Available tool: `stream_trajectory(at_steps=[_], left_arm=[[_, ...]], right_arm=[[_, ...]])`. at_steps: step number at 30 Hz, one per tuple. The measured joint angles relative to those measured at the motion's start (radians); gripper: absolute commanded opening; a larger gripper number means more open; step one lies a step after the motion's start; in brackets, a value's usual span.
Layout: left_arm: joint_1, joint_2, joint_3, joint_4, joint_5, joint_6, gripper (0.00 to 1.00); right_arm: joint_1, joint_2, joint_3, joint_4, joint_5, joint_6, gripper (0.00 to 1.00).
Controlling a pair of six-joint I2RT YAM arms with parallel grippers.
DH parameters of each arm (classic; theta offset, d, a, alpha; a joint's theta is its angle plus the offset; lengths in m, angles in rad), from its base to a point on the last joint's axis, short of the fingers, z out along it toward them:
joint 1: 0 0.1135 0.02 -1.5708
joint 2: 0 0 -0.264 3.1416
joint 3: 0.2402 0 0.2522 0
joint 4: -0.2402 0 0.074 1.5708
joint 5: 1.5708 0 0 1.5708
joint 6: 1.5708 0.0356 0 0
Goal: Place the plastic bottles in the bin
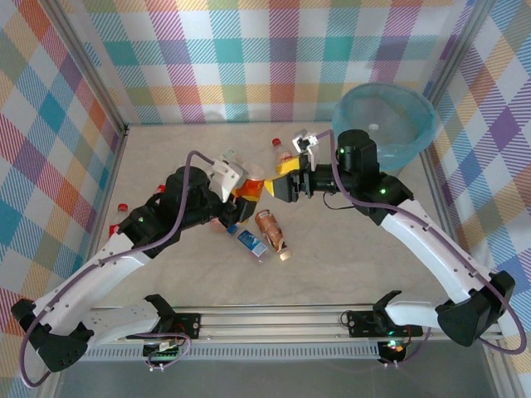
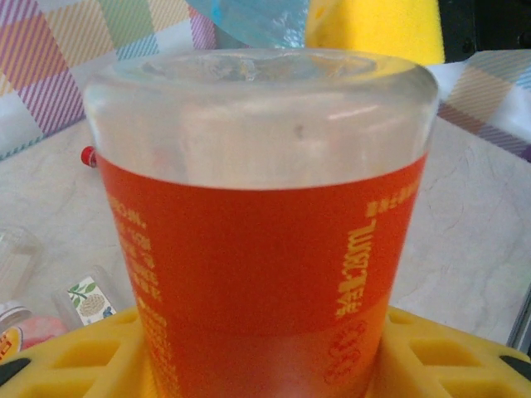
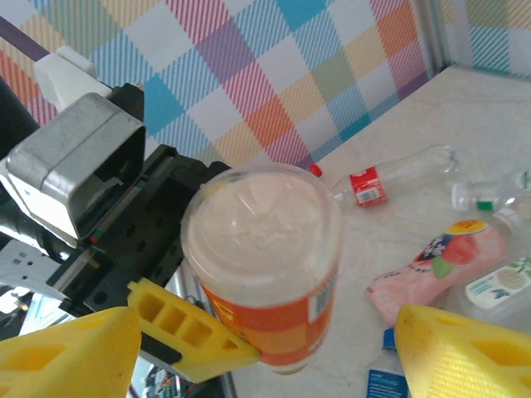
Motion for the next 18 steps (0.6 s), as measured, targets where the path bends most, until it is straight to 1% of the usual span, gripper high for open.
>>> stream_trajectory(at_steps=[5, 18], left_arm=[[-0.026, 0.013, 0.002, 0.0, -0.003, 0.007, 0.54], [-0.058, 0.06, 0.068, -0.011, -0.003, 0.03, 0.54]], right_arm=[[0.0, 0.027, 0.0, 0.0, -0.031, 0.01, 0.82], [0.005, 0.057, 0.013, -0.008, -0.051, 0.013, 0.82]])
